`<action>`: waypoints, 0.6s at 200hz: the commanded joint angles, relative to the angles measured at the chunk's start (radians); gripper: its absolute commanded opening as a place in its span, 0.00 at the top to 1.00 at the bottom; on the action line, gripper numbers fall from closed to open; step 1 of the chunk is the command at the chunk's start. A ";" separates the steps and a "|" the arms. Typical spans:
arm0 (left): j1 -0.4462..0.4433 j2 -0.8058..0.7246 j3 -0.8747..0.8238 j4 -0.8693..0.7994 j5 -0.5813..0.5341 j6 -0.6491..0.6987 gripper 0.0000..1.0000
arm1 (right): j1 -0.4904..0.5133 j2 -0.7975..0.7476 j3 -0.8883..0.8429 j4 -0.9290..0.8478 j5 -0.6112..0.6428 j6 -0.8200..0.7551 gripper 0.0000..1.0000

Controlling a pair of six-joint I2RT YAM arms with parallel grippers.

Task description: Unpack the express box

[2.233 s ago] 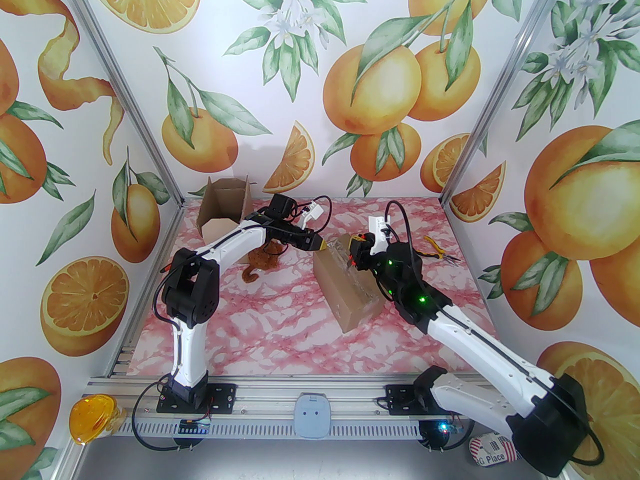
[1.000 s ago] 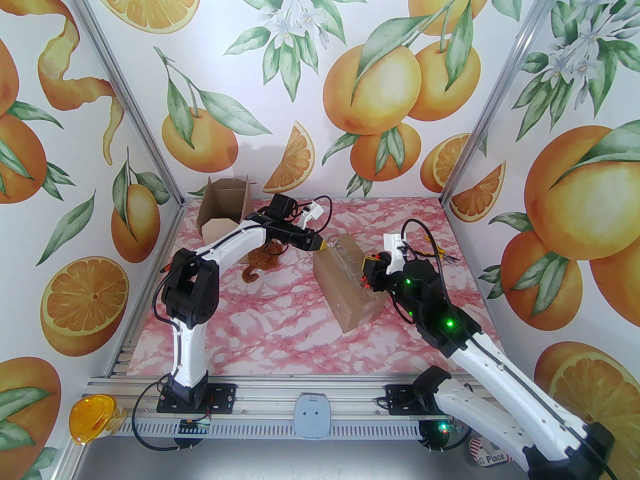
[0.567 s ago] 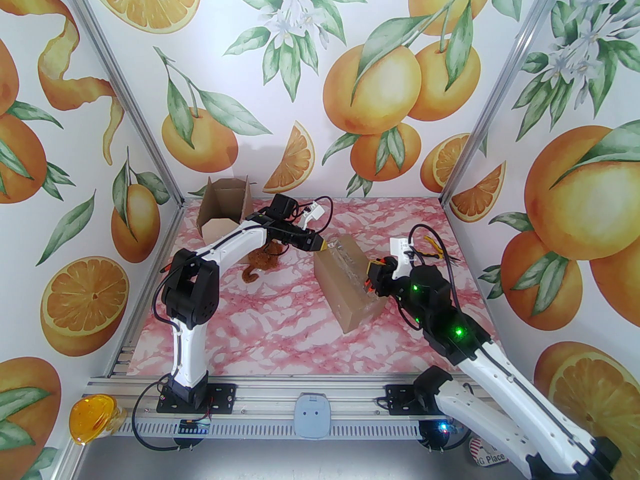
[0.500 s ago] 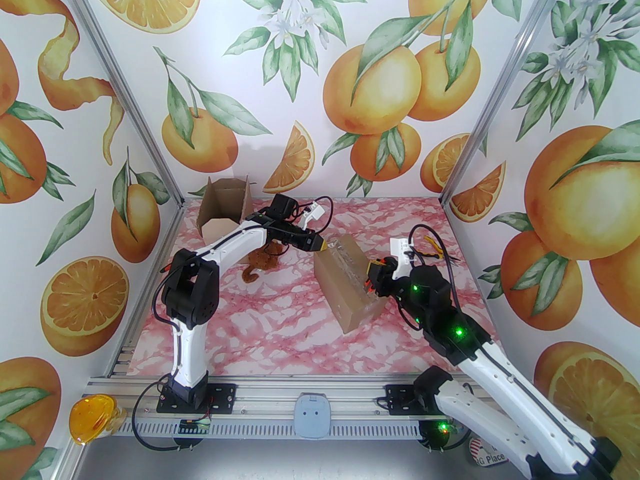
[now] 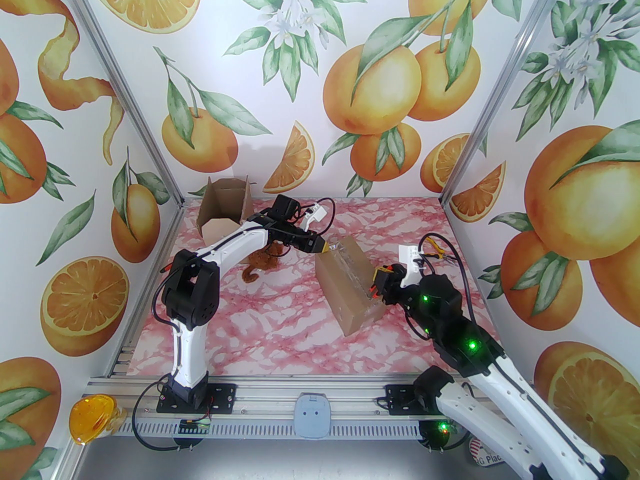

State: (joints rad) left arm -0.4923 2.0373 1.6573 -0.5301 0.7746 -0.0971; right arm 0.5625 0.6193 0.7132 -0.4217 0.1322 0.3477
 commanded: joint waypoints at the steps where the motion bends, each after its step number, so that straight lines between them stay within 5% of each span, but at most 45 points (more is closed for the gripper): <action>1: 0.036 0.086 -0.070 -0.142 -0.346 -0.014 1.00 | 0.016 -0.039 -0.004 -0.191 -0.031 0.007 0.97; 120: 0.045 0.072 -0.079 -0.147 -0.382 -0.018 1.00 | 0.016 -0.116 0.026 -0.252 0.011 -0.018 0.98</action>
State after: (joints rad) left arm -0.4942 2.0331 1.6531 -0.5377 0.7670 -0.0982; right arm 0.5648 0.5488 0.7132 -0.4908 0.1436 0.3515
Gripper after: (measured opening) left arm 0.105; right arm 0.213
